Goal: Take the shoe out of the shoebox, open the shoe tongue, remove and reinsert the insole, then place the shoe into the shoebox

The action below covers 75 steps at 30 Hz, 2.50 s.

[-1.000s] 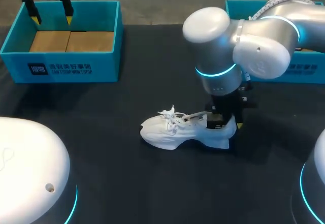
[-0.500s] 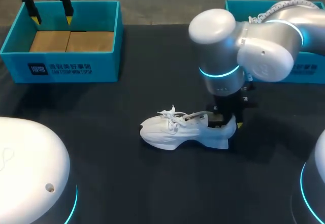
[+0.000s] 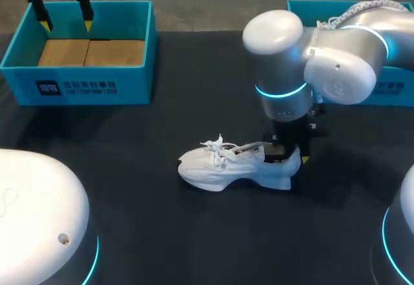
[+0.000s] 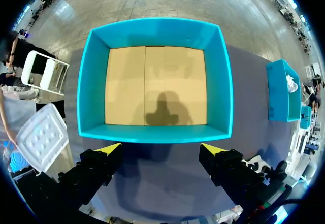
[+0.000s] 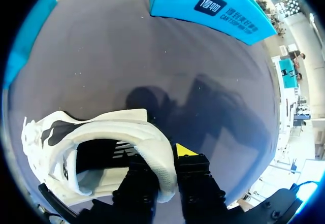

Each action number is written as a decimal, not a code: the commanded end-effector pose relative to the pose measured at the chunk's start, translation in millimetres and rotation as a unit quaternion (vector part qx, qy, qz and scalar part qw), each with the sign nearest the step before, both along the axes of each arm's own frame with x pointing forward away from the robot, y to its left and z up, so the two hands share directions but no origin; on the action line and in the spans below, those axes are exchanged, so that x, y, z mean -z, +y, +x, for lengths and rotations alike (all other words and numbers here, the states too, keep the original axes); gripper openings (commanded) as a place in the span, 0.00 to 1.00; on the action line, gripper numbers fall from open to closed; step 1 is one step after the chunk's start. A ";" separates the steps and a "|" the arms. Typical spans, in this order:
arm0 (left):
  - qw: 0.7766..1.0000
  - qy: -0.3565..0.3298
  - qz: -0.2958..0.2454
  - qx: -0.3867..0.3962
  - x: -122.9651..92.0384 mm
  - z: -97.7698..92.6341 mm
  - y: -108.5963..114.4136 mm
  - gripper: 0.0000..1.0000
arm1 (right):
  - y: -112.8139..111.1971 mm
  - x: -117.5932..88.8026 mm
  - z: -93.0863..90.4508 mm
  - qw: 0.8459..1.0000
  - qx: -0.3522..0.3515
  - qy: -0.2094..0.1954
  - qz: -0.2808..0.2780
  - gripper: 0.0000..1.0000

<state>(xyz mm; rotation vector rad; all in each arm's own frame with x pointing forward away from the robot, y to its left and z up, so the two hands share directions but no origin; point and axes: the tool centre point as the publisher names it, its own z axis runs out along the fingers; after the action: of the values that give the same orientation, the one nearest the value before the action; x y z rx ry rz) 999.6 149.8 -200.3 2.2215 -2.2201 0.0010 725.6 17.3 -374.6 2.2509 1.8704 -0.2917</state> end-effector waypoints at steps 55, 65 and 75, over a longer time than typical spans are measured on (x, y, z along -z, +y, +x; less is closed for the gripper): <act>1.000 0.000 0.000 0.000 -0.2 0.1 0.0 1.00 | -48.5 -110.3 2.7 0.844 -0.477 -0.118 0.214 1.00; 1.000 0.000 0.000 0.000 -0.2 0.1 0.0 1.00 | -80.0 -98.3 2.6 0.741 -0.564 -0.263 0.253 1.00; 1.000 0.000 0.000 0.000 -0.2 0.1 0.0 1.00 | -87.5 -94.7 -1.7 0.713 -0.579 -0.287 0.272 1.00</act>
<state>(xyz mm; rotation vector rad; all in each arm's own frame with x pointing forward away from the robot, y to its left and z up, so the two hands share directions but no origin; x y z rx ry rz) 999.5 149.8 -200.3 2.2215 -2.2201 0.0010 734.9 -61.7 -274.9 0.7404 2.8117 0.7769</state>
